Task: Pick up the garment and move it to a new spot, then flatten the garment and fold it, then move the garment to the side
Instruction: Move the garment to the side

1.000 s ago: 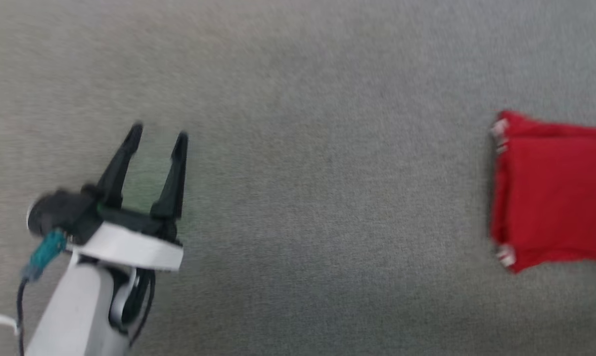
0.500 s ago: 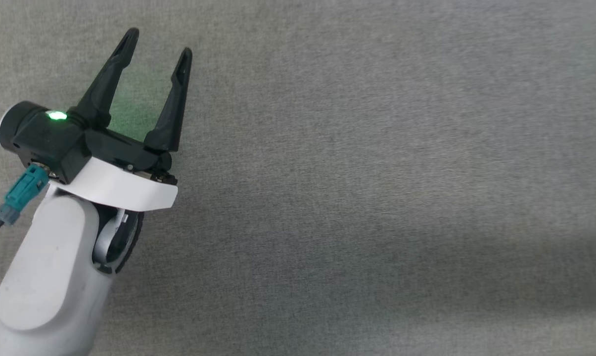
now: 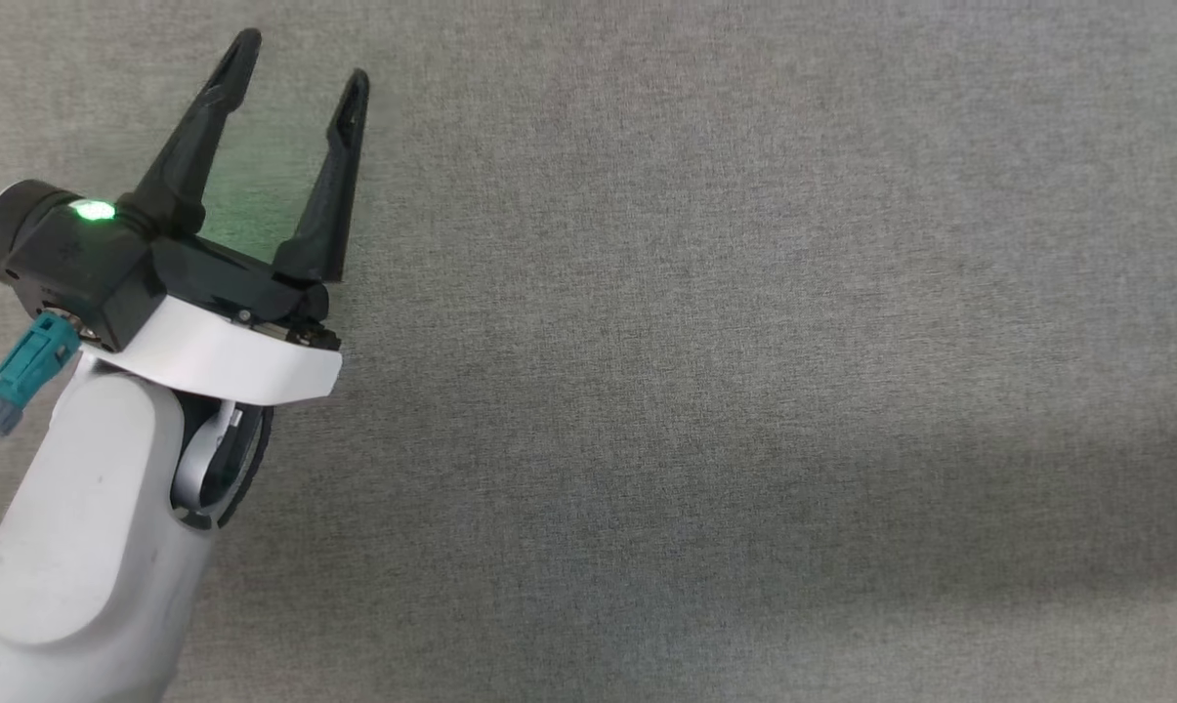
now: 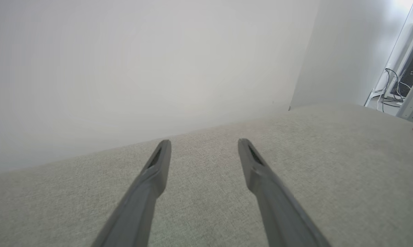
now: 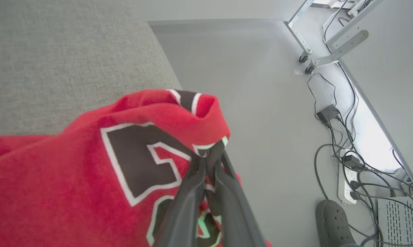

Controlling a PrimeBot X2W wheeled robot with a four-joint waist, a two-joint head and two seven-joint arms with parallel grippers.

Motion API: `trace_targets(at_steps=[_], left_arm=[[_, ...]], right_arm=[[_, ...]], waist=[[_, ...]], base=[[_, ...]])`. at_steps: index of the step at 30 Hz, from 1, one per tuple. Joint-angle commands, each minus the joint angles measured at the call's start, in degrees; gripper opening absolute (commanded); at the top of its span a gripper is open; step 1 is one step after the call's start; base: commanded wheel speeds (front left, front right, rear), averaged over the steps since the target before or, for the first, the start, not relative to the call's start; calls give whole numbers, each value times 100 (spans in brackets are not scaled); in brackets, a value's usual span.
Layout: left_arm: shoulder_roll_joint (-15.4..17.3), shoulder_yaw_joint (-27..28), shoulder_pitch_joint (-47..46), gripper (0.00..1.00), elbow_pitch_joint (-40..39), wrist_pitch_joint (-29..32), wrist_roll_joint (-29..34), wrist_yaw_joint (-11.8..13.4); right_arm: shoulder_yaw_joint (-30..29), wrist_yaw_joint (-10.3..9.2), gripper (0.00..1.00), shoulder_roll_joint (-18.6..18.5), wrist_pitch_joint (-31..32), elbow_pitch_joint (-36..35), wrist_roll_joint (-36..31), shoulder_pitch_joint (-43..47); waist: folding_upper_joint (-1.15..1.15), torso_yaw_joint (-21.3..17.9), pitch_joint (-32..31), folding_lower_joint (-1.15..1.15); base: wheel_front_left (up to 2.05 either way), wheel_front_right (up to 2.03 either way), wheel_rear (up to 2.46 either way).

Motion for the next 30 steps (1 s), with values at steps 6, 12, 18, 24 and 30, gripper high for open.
trace_targets(at_steps=[6, 12, 18, 24, 30], left_arm=[[-196, 179, 348, 100, 118, -27, -79, 15], [-371, 391, 917, 100, 339, -27, -122, 15], [-654, 515, 1477, 100, 671, -27, -200, 14], [-817, 609, 1930, 100, 910, -27, -272, 14], [-837, 738, 2312, 100, 1011, -27, -332, 14]], right_arm=[[379, -15, 100, 130, -363, -162, 31, 2], [1409, -15, 100, 362, -640, -1221, 659, 473], [2429, -15, 100, 456, -964, -1969, 1122, 1160], [2916, -15, 100, 660, -1416, -2263, 1331, 1694], [3135, -15, 100, 968, -1726, -2476, 1417, 2012]], waist=[[0, 118, -515, 0], [0, 261, -1111, 0], [0, 639, -1766, 0], [0, 1062, -2358, 0], [0, 1250, -2704, 0]], base=[[0, 0, 0], [0, 0, 0], [0, 0, 0], [0, 0, 0], [0, 0, 0]])
